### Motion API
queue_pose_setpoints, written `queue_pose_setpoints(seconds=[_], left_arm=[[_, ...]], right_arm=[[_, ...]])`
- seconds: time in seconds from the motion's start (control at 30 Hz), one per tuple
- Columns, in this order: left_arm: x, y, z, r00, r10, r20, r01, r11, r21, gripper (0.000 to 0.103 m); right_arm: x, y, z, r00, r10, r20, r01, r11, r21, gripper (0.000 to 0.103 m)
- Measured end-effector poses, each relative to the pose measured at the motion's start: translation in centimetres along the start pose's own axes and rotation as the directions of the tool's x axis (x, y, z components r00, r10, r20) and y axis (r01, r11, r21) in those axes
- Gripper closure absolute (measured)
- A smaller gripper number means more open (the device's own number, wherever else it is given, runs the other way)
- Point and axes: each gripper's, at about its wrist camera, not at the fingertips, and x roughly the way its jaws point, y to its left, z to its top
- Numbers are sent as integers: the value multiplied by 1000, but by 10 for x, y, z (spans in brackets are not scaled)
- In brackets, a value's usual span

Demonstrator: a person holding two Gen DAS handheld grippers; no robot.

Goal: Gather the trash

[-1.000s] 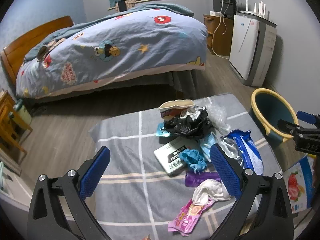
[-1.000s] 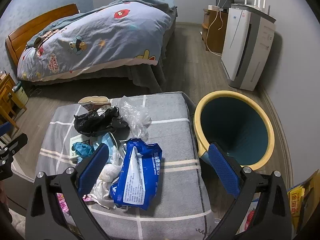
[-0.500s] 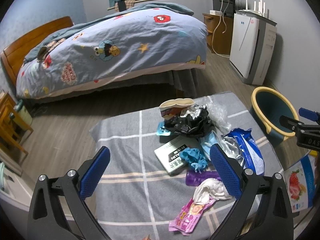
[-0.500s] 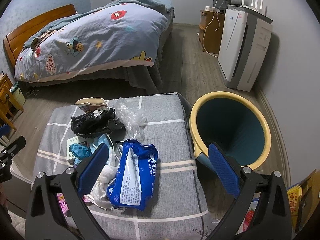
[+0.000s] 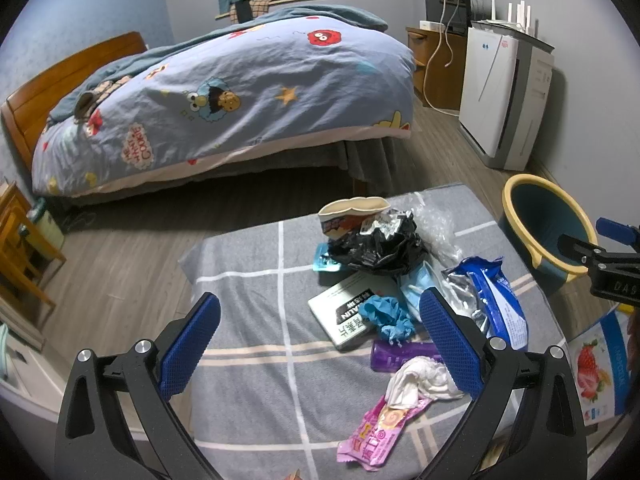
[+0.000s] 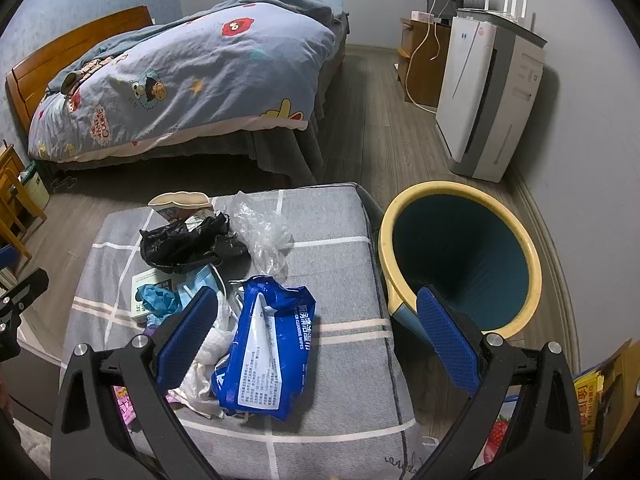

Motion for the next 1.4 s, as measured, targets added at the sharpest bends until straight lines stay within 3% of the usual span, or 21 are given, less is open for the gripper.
queue_pose_setpoints(seconds=[1.4], left_arm=[[2, -1, -2, 1000, 4, -2, -4, 1000, 3, 4]], right_arm=[[4, -2, -3, 1000, -7, -18, 7, 1000, 2, 5]])
